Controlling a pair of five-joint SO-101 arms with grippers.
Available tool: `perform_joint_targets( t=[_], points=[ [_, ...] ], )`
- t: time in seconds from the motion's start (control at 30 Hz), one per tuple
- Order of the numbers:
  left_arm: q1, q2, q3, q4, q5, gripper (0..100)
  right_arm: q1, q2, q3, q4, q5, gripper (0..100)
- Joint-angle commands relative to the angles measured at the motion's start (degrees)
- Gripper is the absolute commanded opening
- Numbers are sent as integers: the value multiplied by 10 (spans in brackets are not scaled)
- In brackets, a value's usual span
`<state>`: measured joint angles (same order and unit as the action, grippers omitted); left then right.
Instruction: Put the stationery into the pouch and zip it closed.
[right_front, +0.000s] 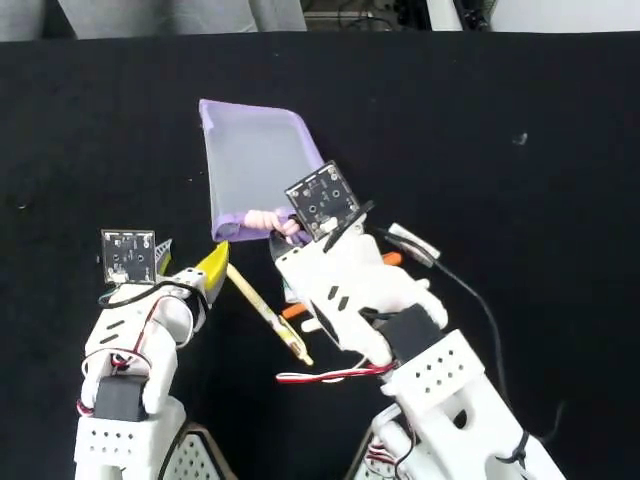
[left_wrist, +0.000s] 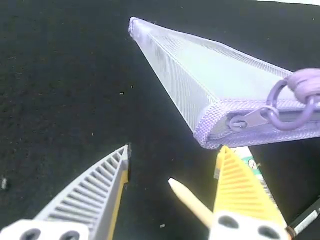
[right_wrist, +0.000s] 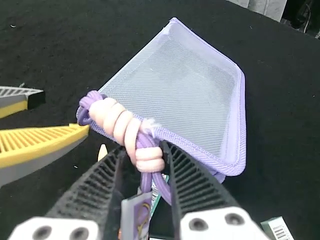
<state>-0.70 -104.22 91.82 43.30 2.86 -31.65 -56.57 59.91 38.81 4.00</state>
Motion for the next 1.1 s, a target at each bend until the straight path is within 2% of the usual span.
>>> perform_joint_targets(
  t=[0.0, 0.37, 0.53, 0.63, 0.87, 1.07],
  points=[
    [-5, -3, -57, -9, 8, 278, -7, -19, -4, -18, 4, 38],
    [-4, -3, -59, -15, 8, 282, -8, -19, -4, -18, 4, 38],
    [50, -3, -6, -82, 4, 280, -8, -19, -3, -18, 4, 38],
    [59, -2, 26, -129, 4, 279, -8, -19, -3, -17, 4, 38],
    [-15, -2, 44, -160, 3, 278, -8, -19, -3, -17, 4, 38],
    [-15, 0, 56, -159, 3, 279, -8, -19, -3, -17, 4, 38]
  ],
)
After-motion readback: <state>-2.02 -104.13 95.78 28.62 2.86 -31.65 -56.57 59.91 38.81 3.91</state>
